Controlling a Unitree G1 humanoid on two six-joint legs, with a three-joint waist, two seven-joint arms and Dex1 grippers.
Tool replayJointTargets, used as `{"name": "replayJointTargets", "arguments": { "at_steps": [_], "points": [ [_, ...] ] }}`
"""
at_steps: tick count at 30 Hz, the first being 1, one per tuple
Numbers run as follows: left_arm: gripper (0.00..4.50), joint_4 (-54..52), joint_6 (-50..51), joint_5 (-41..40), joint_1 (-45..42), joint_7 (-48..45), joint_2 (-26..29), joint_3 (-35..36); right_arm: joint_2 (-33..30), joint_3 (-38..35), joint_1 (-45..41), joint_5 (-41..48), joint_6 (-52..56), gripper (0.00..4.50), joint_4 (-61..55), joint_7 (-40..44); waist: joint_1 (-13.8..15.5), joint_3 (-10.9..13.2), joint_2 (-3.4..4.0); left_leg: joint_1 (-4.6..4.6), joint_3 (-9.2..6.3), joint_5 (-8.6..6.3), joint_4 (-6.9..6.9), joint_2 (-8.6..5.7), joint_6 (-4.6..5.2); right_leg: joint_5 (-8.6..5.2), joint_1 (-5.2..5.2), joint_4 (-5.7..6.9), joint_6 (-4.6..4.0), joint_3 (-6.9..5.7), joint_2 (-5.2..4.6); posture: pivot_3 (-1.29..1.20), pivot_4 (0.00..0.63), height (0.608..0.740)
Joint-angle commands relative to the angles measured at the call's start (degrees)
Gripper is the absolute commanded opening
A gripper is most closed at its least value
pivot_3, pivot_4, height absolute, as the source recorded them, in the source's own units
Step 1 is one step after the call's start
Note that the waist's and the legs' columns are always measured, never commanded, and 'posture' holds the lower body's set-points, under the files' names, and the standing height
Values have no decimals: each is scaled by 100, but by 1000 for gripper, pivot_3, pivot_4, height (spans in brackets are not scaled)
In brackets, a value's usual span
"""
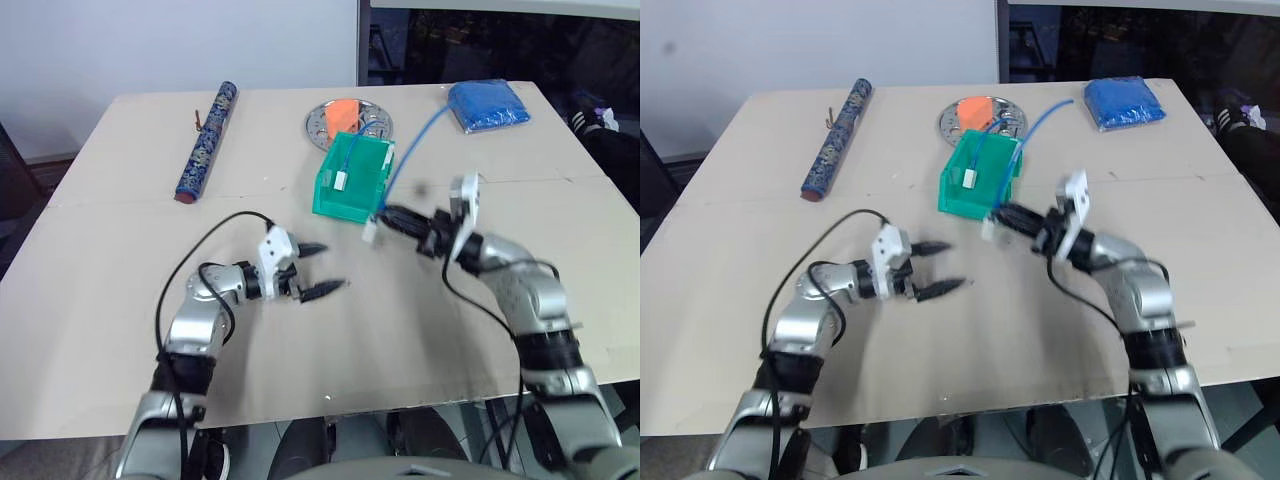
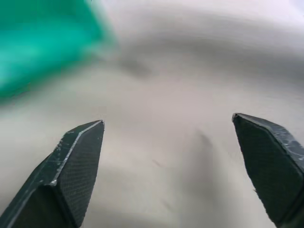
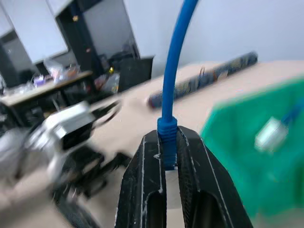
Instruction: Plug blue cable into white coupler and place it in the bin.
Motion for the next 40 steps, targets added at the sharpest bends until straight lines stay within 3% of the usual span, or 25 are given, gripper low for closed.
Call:
{"name": "replayJointTargets", "arguments": {
  "at_steps": [1,7,10,13,14,15,16,17,22,27,31,33,40],
  "points": [
    [4464,-1242,1102,-144,-40,1092,-46,364,-26,35,-614,-291,301,0,770,-247,24,-2,-2,1,-5,0,-3,-6,0,1,2,-1,2,-1,-4,0,150,740],
    [4464,-1696,1897,-298,-375,1772,135,481,253,129,-1880,-1107,-431,0,2775,-443,-5,0,1,0,-23,0,-7,-43,-1,3,4,0,6,-3,-19,0,150,740],
    [4500,-1753,1948,-375,-390,1836,172,395,305,-65,-2297,-1523,-1248,1063,3728,-915,-40,2,3,0,-42,1,-11,-59,-2,4,-1,-1,7,-2,-20,0,150,740],
    [4500,-1811,1968,-479,-340,1892,193,356,325,-403,-2472,-1660,-1968,2593,4157,-1401,-34,2,4,-1,-63,3,-10,-67,-5,3,-2,-3,7,-15,-27,0,150,740],
    [4500,-1817,1956,-496,-296,1893,214,347,274,-464,-2415,-1701,-2159,2840,4090,-1431,-36,3,4,-1,-66,3,-12,-69,-6,3,-2,-4,7,-17,-29,0,150,740],
    [4500,-1828,1945,-514,-252,1890,237,341,219,-501,-2327,-1735,-2308,3528,3967,-1417,-39,4,6,-2,-67,3,-10,-70,-6,3,-2,-2,7,-19,-30,0,150,740],
    [4500,-1834,1935,-541,-198,1866,263,345,148,-543,-2168,-1718,-2317,3726,3728,-1367,-41,3,6,-3,-66,3,-11,-71,-6,3,-2,-2,7,-19,-31,0,150,740],
    [4500,-1847,1925,-573,-141,1845,280,361,87,-588,-1985,-1676,-2288,4195,3447,-1319,-37,3,6,-3,-66,4,-11,-71,-7,3,-1,-2,7,-19,-31,0,150,740],
    [4500,-1893,1714,-804,415,1695,336,481,-260,-757,-386,-1261,-1775,4195,1299,-1046,-24,5,8,-13,-72,4,-8,-73,-7,3,-1,-1,7,-18,-36,0,150,740],
    [4500,-1967,1058,-528,1505,1637,467,448,-916,-1068,1856,-973,-1493,4195,-392,-620,2,9,16,-19,-76,4,-18,-72,-7,3,-2,-9,8,-15,-37,0,150,740],
    [4500,-2076,653,-599,2273,1519,498,547,-1436,-1396,3035,-927,-1552,4195,-651,-334,44,18,25,-18,-75,2,-24,-77,-3,2,0,-43,10,-5,-45,0,150,740],
    [4500,-2157,333,-539,2881,1391,475,453,-1655,-1526,3741,-817,-1855,4195,-727,213,53,21,30,-14,-74,1,-27,-77,-3,8,4,-51,21,-3,-45,0,150,740],
    [4500,-1993,-583,-266,3866,1210,473,182,-1671,-1598,4842,-707,-2877,4195,-745,1150,88,38,48,72,-73,-2,-42,-70,3,7,90,-73,19,7,-41,0,150,740]
  ]
}}
